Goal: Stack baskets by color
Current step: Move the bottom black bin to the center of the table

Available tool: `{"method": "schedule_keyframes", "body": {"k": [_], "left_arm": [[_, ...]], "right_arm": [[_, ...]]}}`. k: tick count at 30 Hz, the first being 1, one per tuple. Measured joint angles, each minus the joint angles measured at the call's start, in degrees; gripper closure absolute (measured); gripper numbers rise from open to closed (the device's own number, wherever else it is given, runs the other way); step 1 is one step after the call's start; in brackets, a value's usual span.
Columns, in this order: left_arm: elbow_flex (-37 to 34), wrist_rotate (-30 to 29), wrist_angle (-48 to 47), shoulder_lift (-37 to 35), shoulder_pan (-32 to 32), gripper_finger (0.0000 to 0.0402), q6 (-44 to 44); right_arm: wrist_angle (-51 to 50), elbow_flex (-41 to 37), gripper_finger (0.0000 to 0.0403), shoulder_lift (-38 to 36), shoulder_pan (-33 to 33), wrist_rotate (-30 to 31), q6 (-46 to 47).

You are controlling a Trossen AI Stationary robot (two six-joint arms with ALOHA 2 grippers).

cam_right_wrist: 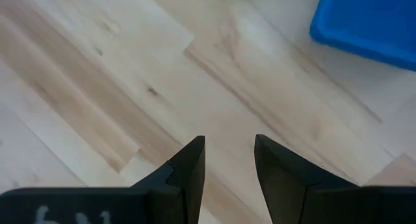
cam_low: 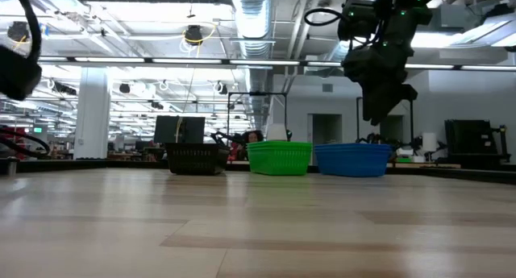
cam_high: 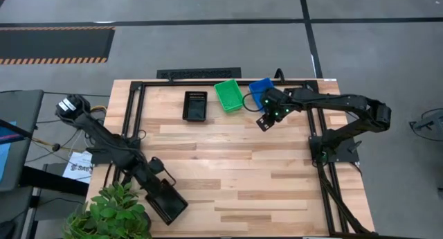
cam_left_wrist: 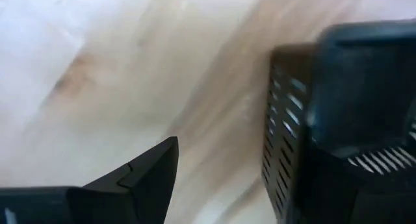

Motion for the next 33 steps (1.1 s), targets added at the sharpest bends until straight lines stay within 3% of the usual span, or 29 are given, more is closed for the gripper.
{"method": "schedule_keyframes", "body": {"k": [7, 18, 25, 33], "left_arm": [[-1.0, -0.56, 1.25, 2.68, 6.41, 0.0145, 3.79], [-1.0, -12.33, 6.19, 2.69, 26.98, 0.0145, 21.17], [-1.0, -16.45, 23.26, 4.24, 41.34, 0.0145, 32.96], [1.52, -6.77, 52.06, 14.32, 51.98, 0.0145, 39.86]], "right_arm": [[-0.95, 0.0, 0.0249, 0.0, 0.0, -1.11, -0.65], [-0.6, 0.0, 0.0249, 0.02, -0.11, -1.11, -1.24], [-0.49, 0.0, 0.0249, 0.02, -0.11, -1.11, -1.22], [1.67, 0.0, 0.0249, 0.02, -0.04, -1.11, -0.44]]}}
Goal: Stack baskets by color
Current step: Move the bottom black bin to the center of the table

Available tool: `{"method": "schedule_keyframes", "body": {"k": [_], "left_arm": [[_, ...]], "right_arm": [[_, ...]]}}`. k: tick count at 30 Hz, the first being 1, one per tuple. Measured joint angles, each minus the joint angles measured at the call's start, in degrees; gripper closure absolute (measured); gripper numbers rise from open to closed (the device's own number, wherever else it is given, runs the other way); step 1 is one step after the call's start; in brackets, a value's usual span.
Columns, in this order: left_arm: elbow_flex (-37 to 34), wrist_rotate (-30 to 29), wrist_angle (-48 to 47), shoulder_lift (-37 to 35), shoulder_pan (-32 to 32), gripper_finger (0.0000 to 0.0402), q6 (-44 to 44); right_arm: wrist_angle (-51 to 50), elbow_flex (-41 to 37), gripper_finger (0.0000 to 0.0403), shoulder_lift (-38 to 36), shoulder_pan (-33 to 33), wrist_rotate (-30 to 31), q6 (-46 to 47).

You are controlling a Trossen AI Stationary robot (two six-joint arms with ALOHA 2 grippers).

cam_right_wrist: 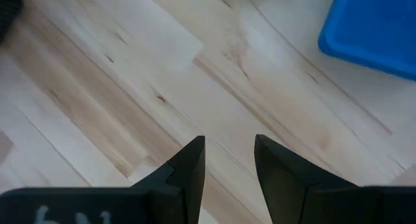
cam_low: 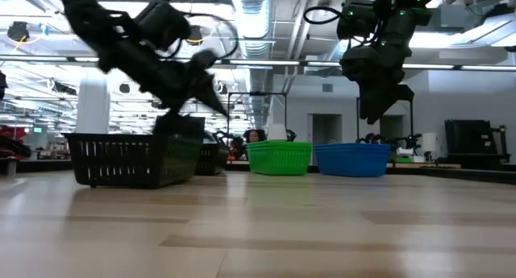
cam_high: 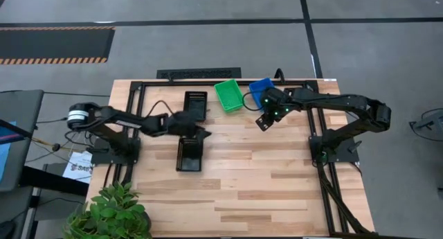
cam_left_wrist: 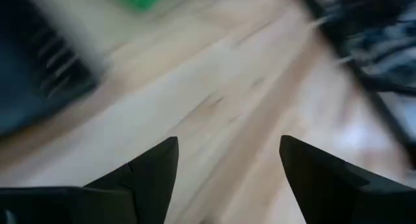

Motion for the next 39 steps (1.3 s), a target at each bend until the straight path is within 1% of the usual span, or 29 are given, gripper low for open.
{"method": "schedule_keyframes", "body": {"k": [3, 6, 9, 11, 12, 13, 14, 16, 18, 19, 21, 24, 26, 28, 32, 34, 37, 39], "left_arm": [[4.38, 8.68, 2.19, 1.72, 2.25, 0.0145, 3.98], [7.96, 17.87, 1.34, 0.6, 3.77, 0.0145, 5.9], [11.69, 26.16, -5.03, -3.9, 5.87, 0.0145, 5.07], [14.3, 28.66, -14.34, -7.77, 6.36, 0.0145, 6.12], [15.35, 28.25, -21.28, -10.12, 6.33, 0.0145, 7.88], [16.69, 26.36, -29.46, -12.28, 5.99, 0.0145, 10.41], [18.2, 22.47, -37.22, -14.31, 5.35, 0.0145, 12.75], [20.28, 11.72, -53.12, -17.91, 3.43, 0.0145, 15.07], [20.98, 1.85, -64.59, -20.54, 0.94, 0.0145, 15.37], [20.94, -1.24, -68.8, -21.57, -0.46, 0.0145, 14.71], [20.06, -4.25, -75.42, -23.22, -3.21, 0.0145, 12.67], [17.07, -5.8, -82.68, -23.78, -7.5, 0.0145, 10.32], [14.18, -6.0, -83.41, -23.81, -9.68, 0.0145, 7.73], [10.99, -5.26, -82.03, -23.78, -11.33, 0.0145, 5.0], [4.93, -3.12, -71.37, -23.76, -12.59, 0.0145, 1.3], [2.25, -2.97, -65.24, -23.69, -12.54, 0.0145, 0.74], [-0.97, -2.86, -57.94, -21.15, -12.54, 0.0145, 0.62], [-2.3, -2.64, -52.96, -18.15, -12.52, 0.0145, 0.63]], "right_arm": [[2.54, 0.0, 0.0249, 0.0, 0.66, -0.02, 0.29], [6.11, 0.0, 0.0249, 0.0, 1.87, -0.14, 1.65], [10.75, 0.0, 0.0249, 0.0, 3.64, -0.14, 4.84], [13.89, 0.0, 0.0249, 0.0, 4.99, -0.14, 6.34], [15.44, 0.0, 0.0249, 0.0, 5.6, -0.14, 7.0], [16.79, 0.0, 0.0249, 0.02, 6.26, -0.11, 7.45], [18.06, 0.02, 0.0249, 0.12, 6.85, -0.07, 7.74], [19.69, 0.04, 0.0249, 0.29, 7.63, 0.09, 8.62], [21.11, 0.06, 0.0249, 0.91, 8.27, 0.53, 9.15], [21.1, 0.07, 0.0249, 1.16, 8.51, 0.56, 9.41], [21.16, 0.08, 0.0249, 2.03, 8.79, 0.63, 9.84], [20.8, 0.04, 0.0249, 3.72, 8.8, -0.09, 10.61], [21.31, 0.04, 0.0249, 4.64, 8.97, -0.85, 10.83], [21.27, 0.04, 0.0249, 5.39, 9.16, -1.22, 11.6], [21.39, 0.04, 0.0249, 5.77, 10.04, -1.44, 11.94], [21.41, 0.04, 0.0249, 5.77, 10.42, -1.45, 11.94], [21.39, 0.04, 0.0249, 5.77, 10.72, -1.68, 11.97], [21.37, 0.04, 0.0249, 5.75, 10.7, -1.69, 11.98]]}}
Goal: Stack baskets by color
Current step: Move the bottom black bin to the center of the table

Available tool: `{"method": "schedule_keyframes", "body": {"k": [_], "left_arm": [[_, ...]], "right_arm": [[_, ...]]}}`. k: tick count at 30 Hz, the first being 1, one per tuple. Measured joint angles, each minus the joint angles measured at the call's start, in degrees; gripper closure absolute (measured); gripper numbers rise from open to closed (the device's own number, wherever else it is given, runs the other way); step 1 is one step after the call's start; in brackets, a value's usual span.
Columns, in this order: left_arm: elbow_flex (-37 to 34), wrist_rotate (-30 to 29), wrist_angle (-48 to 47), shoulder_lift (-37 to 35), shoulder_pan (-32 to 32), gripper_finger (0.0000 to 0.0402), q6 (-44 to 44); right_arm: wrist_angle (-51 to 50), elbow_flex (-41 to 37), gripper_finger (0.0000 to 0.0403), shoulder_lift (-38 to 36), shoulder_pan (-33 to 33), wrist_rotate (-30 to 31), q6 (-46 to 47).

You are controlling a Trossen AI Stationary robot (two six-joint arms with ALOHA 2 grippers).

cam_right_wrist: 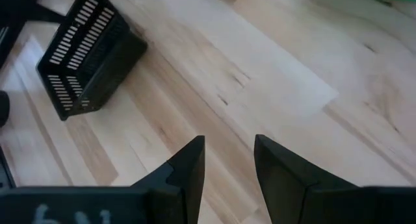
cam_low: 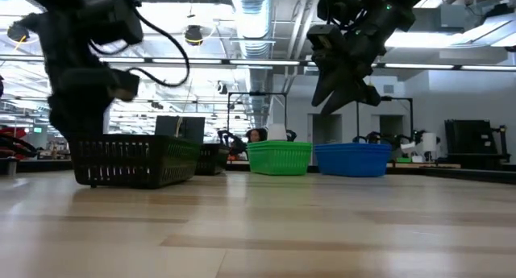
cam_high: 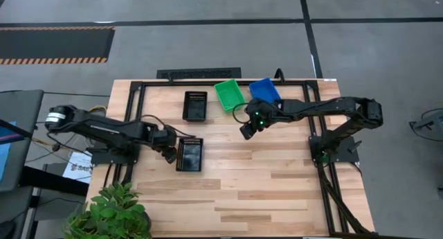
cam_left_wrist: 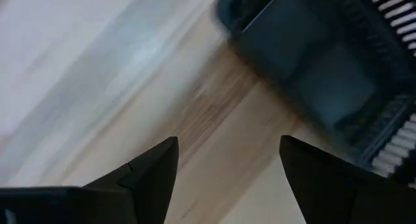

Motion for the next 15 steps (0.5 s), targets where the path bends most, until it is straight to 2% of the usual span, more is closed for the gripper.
{"method": "schedule_keyframes", "body": {"k": [7, 9, 13, 15], "left_arm": [[1.59, 4.83, 19.51, 14.04, 2.92, 0.0145, 1.21], [4.07, 6.97, 25.32, 18.2, 4.75, 0.0145, 3.48], [10.62, 8.96, 31.14, 26.06, 8.72, 0.0145, 9.12], [14.81, 11.8, 34.6, 29.96, 10.5, 0.0145, 10.07]], "right_arm": [[-0.61, 0.0, 0.0249, 0.0, -0.02, -0.04, -0.06], [-1.23, 0.0, 0.0249, 0.0, -0.02, -0.78, -0.04], [-2.89, 0.0, 0.0249, 0.0, 0.29, -1.5, 0.92], [-3.94, 0.0, 0.0249, 0.0, 0.4, -1.44, 3.12]]}}
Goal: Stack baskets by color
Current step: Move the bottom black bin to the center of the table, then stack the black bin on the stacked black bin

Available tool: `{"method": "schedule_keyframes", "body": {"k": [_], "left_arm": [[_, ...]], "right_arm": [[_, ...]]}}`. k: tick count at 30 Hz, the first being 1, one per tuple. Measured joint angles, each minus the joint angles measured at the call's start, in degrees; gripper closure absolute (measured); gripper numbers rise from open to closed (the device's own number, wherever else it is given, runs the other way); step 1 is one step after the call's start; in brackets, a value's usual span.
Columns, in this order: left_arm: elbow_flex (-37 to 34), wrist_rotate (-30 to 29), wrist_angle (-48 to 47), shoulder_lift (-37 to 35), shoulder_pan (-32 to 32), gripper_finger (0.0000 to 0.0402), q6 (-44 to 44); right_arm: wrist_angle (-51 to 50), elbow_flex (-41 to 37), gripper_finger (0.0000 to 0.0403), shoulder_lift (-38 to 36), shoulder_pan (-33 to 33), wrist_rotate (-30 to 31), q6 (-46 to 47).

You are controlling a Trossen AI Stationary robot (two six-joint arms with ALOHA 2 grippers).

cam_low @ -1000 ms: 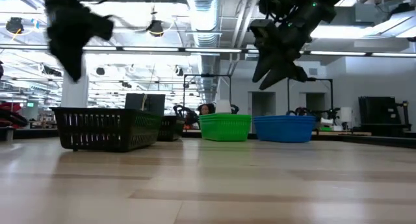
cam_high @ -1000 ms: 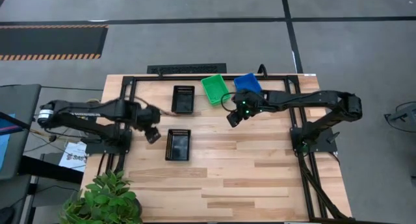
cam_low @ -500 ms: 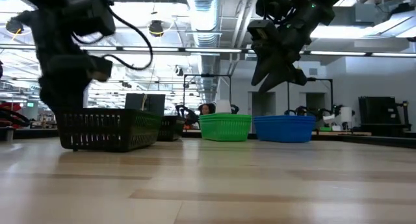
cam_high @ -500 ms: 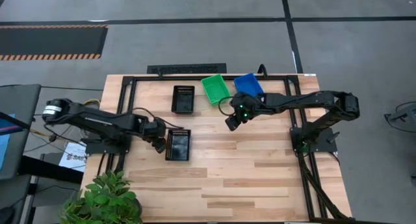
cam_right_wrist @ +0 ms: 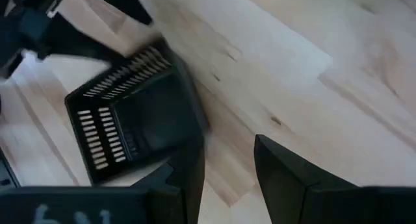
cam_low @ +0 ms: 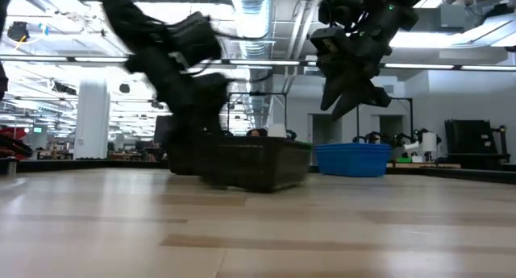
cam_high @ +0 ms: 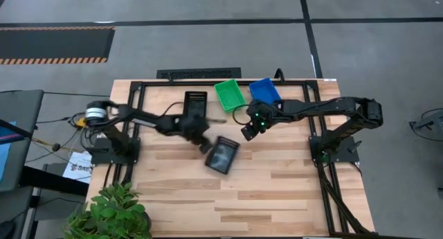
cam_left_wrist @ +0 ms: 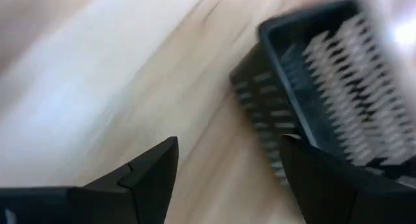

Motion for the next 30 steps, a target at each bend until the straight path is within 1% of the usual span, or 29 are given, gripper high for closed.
{"method": "schedule_keyframes", "body": {"k": [2, 5, 7, 9, 13, 18, 21, 23, 27, 30], "left_arm": [[5.23, 4.68, 2.97, 4.15, 1.16, 0.0145, 1.3], [12.8, 10.8, 1.06, 9.28, 1.62, 0.0145, 4.74], [17.0, 12.93, -1.28, 11.35, 1.62, 0.0145, 7.08], [20.77, 13.8, -5.68, 12.51, 1.62, 0.0145, 10.07], [26.49, 12.46, -19.22, 12.48, 2.25, 0.0145, 17.77], [31.33, 4.4, -32.89, 9.36, 3.14, 0.0145, 24.66], [32.45, 1.78, -39.04, 6.24, 3.1, 0.0145, 25.9], [32.62, 0.58, -42.89, 3.57, 2.65, 0.0145, 26.04], [32.5, -2.4, -51.93, -0.92, 0.58, 0.0145, 25.76], [32.48, -4.35, -58.11, -4.47, -1.71, 0.0145, 24.49]], "right_arm": [[-1.23, 0.0, 0.0249, -0.02, 0.06, 0.02, 0.76], [-2.3, 0.0, 0.0249, -0.02, 0.52, 0.9, -1.71], [-2.49, 0.0, 0.0249, -0.01, 0.86, 1.49, -3.94], [-2.49, 0.0, 0.0249, -0.02, 1.37, 1.55, -8.32], [-1.96, 0.0, 0.0249, -0.02, 2.88, 1.73, -18.95], [0.78, 0.04, 0.0248, -0.06, 4.28, 2.1, -26.84], [3.97, 0.16, 0.0241, -0.04, 5.08, 2.4, -32.11], [6.7, 0.37, 0.023, 0.04, 5.31, 2.47, -34.53], [11.19, 0.86, 0.0194, 2.45, 5.22, 1.25, -38.23], [12.18, 3.63, 0.0171, 6.34, 5.36, 0.07, -40.79]]}}
